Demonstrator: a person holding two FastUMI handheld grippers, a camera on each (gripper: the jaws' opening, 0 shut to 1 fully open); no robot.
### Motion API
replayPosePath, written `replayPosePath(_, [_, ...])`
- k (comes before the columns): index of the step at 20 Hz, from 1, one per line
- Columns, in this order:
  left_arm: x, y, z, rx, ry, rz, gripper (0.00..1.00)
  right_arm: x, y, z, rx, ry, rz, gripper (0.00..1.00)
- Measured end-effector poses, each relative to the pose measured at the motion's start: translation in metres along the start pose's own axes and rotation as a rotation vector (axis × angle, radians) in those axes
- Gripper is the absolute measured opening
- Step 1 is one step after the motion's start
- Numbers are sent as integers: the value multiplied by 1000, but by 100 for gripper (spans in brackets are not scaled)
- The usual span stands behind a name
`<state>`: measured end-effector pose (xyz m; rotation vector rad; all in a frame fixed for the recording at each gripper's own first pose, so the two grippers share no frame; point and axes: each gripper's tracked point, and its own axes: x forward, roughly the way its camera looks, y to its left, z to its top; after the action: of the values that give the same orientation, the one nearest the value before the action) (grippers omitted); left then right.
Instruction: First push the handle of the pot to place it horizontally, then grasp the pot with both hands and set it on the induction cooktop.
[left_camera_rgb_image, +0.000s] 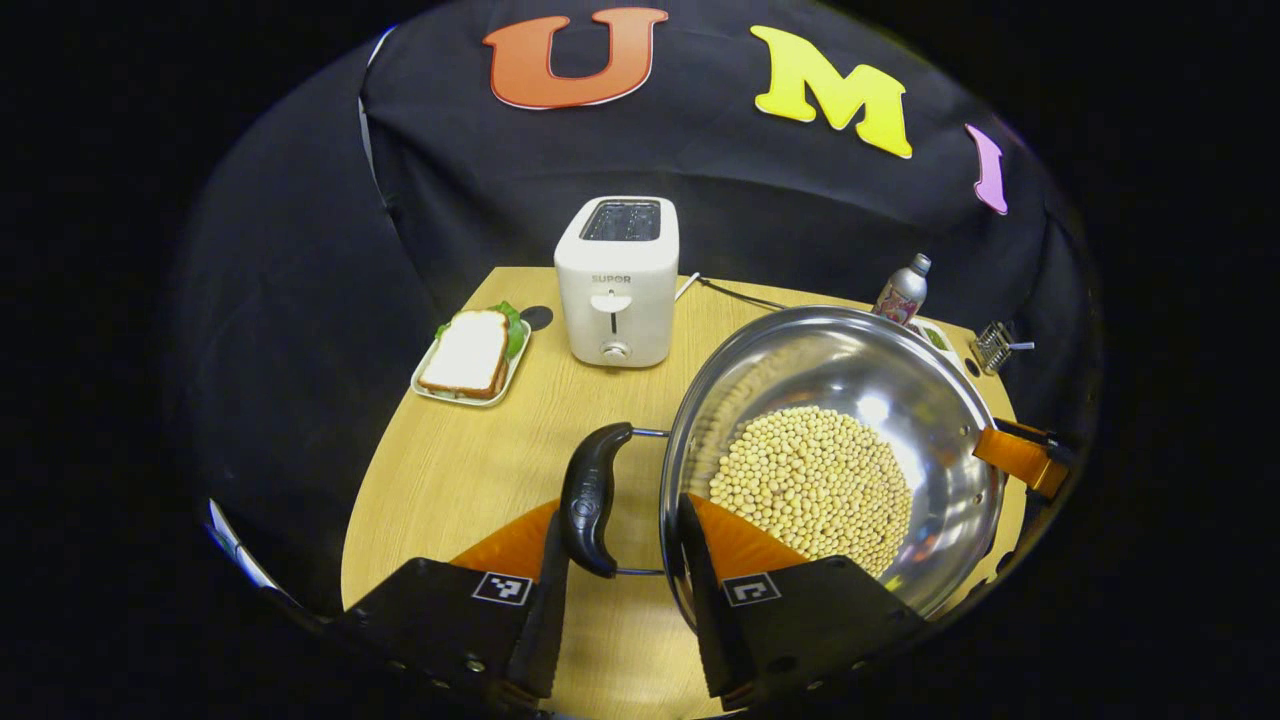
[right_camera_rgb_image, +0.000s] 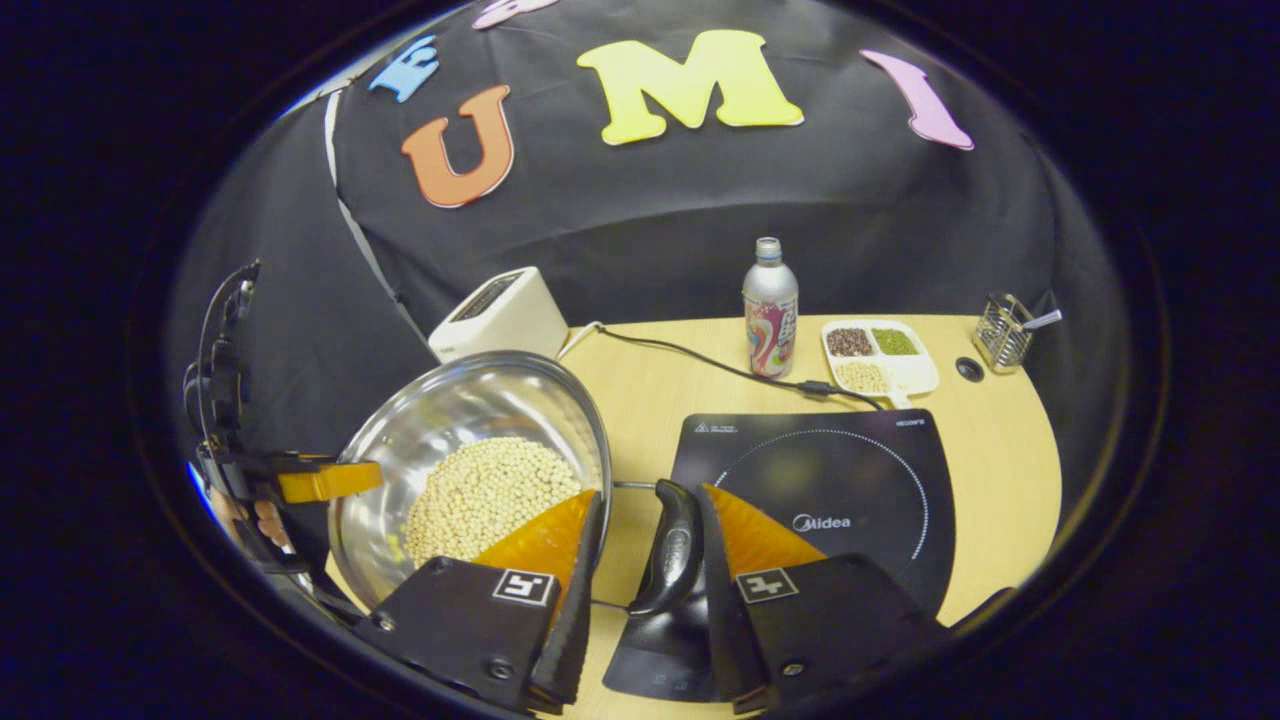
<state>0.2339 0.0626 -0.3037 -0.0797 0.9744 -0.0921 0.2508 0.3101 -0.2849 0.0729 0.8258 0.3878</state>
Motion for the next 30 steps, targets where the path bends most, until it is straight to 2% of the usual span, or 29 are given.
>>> replayPosePath(1, [-5, -4, 3, 0, -8, -6, 54, -9, -4, 6, -5, 1, 3, 50])
replayPosePath(2, [-9, -10, 4, -5, -11, -13, 44, -18, -8, 10, -9, -2, 3, 48])
replayPosePath(3, [-15, -18, 6, -5, -16, -18, 64, -26, -14, 15, -13, -8, -2, 48])
replayPosePath(4, [-19, -28, 9, 2, -20, -23, 54, -33, -21, 19, -11, -10, -9, 48])
replayPosePath(5, [-24, -37, 11, 6, -23, -28, 64, -39, -28, 24, -7, -13, -15, 51])
replayPosePath(6, [-28, -47, 14, 7, -26, -33, 59, -46, -35, 27, -1, -17, -20, 48])
replayPosePath(7, [-32, -55, 18, 10, -33, -40, 54, -51, -43, 32, 0, -21, -25, 51])
replayPosePath(8, [-33, -64, 22, 14, -37, -47, 64, -57, -52, 35, 6, -28, -32, 51])
replayPosePath(10, [-35, -82, 26, 27, -40, -60, 64, -69, -68, 40, 6, -35, -49, 48])
replayPosePath(11, [-36, -92, 28, 33, -42, -66, 54, -74, -77, 42, 6, -37, -56, 48])
replayPosePath(12, [-37, -103, 30, 38, -42, -73, 64, -78, -86, 44, 11, -41, -63, 51])
replayPosePath(13, [-37, -114, 30, 44, -43, -79, 64, -83, -95, 45, 10, -42, -69, 48])
replayPosePath(14, [-36, -122, 29, 50, -44, -84, 54, -86, -105, 45, 14, -46, -75, 48])
replayPosePath(17, [-36, -150, 31, 74, -49, -94, 54, -96, -135, 44, 24, -43, -90, 48])
replayPosePath(18, [-34, -161, 31, 82, -50, -100, 54, -99, -145, 41, 33, -38, -92, 51])
replayPosePath(19, [-31, -174, 29, 87, -51, -109, 54, -102, -157, 41, 34, -34, -96, 48])
replayPosePath(21, [-24, -195, 25, 101, -51, -119, 54, -105, -179, 41, 43, -33, -109, 51])
replayPosePath(25, [-7, -227, 20, 113, -49, -126, 54, -100, -211, 35, 60, -37, -112, 48])
replayPosePath(26, [-2, -231, 20, 113, -53, -122, 54, -94, -219, 32, 59, -35, -105, 51])
replayPosePath(30, [16, -240, 13, 112, -55, -99, 54, -72, -238, 20, 70, -22, -83, 48])
